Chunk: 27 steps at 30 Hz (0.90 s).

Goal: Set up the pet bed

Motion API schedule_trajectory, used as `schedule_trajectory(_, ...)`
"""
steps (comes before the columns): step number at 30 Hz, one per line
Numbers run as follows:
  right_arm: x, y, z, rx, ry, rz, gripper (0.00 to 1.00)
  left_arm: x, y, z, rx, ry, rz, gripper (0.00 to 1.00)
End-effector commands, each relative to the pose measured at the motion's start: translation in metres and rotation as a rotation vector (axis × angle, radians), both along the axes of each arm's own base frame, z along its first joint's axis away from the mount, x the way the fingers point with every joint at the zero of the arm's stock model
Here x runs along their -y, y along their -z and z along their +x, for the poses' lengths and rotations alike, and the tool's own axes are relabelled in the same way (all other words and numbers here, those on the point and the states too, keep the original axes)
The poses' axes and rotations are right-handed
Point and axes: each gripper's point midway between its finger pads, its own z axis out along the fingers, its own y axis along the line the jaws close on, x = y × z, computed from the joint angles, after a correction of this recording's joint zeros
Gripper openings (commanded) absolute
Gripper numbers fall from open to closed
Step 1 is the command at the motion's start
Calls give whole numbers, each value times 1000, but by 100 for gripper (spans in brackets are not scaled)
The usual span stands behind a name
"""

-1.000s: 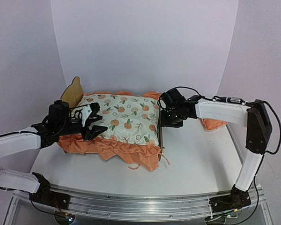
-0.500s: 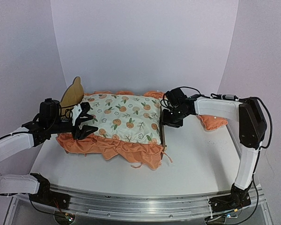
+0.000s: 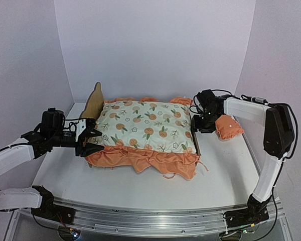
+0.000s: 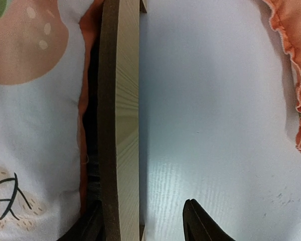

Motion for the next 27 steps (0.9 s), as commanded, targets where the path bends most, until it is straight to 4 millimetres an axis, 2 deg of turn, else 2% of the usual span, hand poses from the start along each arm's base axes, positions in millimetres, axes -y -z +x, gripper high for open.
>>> schedule_trajectory(1,13,-60,1,78,-65,-18,55,2,1,-23,16,105,5,62)
schedule_trajectory(6,6,-107,-8,156,-61,70,56,-7,22,-27,95,118,108,62)
schedule_trajectory(10,-22,-140,-31,260,-152,29,56,-19,39,-24,223,112,226,63)
schedule_trajectory(11,-38,-146,-40,296,-215,-1,56,-22,42,-21,251,104,249,63)
schedule_trajectory(13,-81,-156,-62,363,-361,-7,56,-25,45,-16,290,81,274,63)
schedule_trajectory(16,-144,-154,-85,431,-547,45,56,-27,43,-8,312,38,271,63)
schedule_trajectory(23,-288,-114,-129,514,-929,176,57,-33,57,-8,331,18,309,64)
schedule_trajectory(27,-346,-90,-142,526,-1061,189,58,-38,56,-7,320,-18,318,64)
